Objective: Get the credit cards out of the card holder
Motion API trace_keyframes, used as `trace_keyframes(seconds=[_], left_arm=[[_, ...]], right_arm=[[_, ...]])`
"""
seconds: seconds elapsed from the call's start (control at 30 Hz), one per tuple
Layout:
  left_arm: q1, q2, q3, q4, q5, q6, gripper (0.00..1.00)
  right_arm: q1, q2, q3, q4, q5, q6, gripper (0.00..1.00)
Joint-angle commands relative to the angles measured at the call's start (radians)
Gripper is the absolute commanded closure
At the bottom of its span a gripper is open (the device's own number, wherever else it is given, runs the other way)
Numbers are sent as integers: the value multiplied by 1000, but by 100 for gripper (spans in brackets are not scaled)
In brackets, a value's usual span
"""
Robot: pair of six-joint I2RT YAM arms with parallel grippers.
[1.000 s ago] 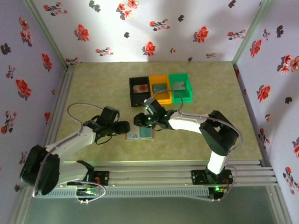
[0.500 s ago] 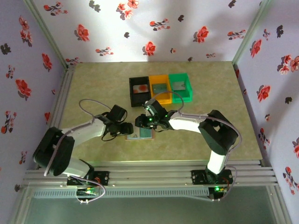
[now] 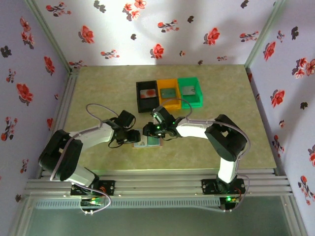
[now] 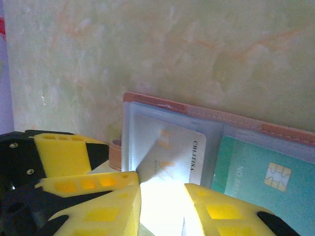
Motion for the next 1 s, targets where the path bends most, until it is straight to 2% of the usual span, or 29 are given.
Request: trace_keyframes(seconds=[0.0,0.4,0.97], left_arm=[[-9,78,-41,27,-10,21,37],[-23,131,-66,81,-4,18,43],[-27,152,-86,130,5,22,50]], right_arm=[[-1,14,-18,3,-10,12,72],[2,30,-16,-9,12,4,73],[6,56,-33,67,12,-13,73]])
